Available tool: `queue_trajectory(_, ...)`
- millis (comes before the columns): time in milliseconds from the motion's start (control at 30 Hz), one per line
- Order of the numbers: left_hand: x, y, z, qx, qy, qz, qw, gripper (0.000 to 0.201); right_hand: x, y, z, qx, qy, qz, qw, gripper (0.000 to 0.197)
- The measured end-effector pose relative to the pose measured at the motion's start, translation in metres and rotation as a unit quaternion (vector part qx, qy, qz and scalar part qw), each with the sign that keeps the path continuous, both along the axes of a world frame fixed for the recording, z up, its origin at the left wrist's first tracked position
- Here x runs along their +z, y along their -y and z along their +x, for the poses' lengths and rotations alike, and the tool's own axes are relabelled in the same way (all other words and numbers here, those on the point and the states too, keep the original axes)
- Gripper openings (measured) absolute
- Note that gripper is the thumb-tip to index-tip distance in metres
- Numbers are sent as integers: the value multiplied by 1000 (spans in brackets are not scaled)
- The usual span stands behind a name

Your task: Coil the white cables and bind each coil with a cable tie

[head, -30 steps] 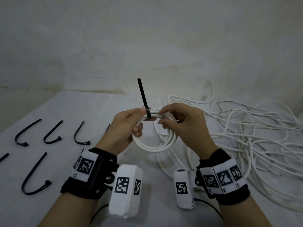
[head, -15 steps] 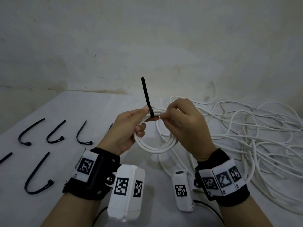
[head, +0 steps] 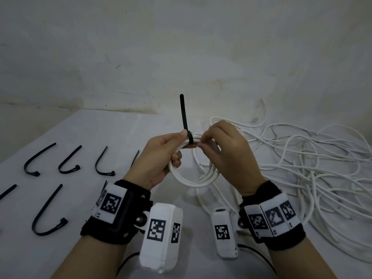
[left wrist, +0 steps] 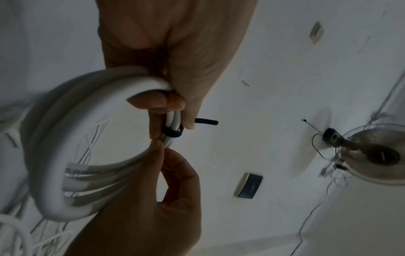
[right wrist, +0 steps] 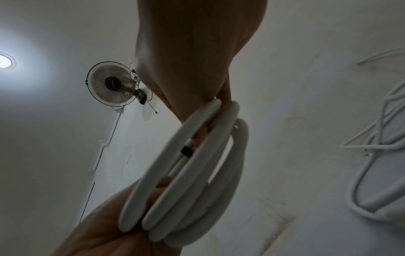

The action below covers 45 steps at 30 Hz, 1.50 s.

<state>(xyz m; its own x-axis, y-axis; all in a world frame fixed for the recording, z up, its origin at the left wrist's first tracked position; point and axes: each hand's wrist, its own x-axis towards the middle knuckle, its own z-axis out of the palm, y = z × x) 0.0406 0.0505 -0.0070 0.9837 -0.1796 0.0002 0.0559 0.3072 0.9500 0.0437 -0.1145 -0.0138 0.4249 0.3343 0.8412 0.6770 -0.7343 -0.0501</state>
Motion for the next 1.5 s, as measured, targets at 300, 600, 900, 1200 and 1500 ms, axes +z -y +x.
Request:
queue_trajectory(300, -3, -3, 1, 67, 70, 83, 992, 12, 0, -5, -3, 6, -29, -15, 999, 9)
queue_trajectory(600, -1, -6, 2, 37, 63, 86, 994, 12, -3, -4, -1, 39, -32, 57, 997, 9)
queue_trajectory(900, 0, -8, 1, 28, 48, 54, 997, 12, -8, -4, 0, 93, -101, 128, 982, 9)
queue_trajectory(1200, -2, 3, 2, 67, 20, -18, 997, 15, -9, -6, 2, 82, -118, 182, 973, 17)
queue_trajectory(1500, 2, -4, 2, -8, 6, -17, 1000, 41, -5, -6, -2, 126, -191, 243, 943, 18)
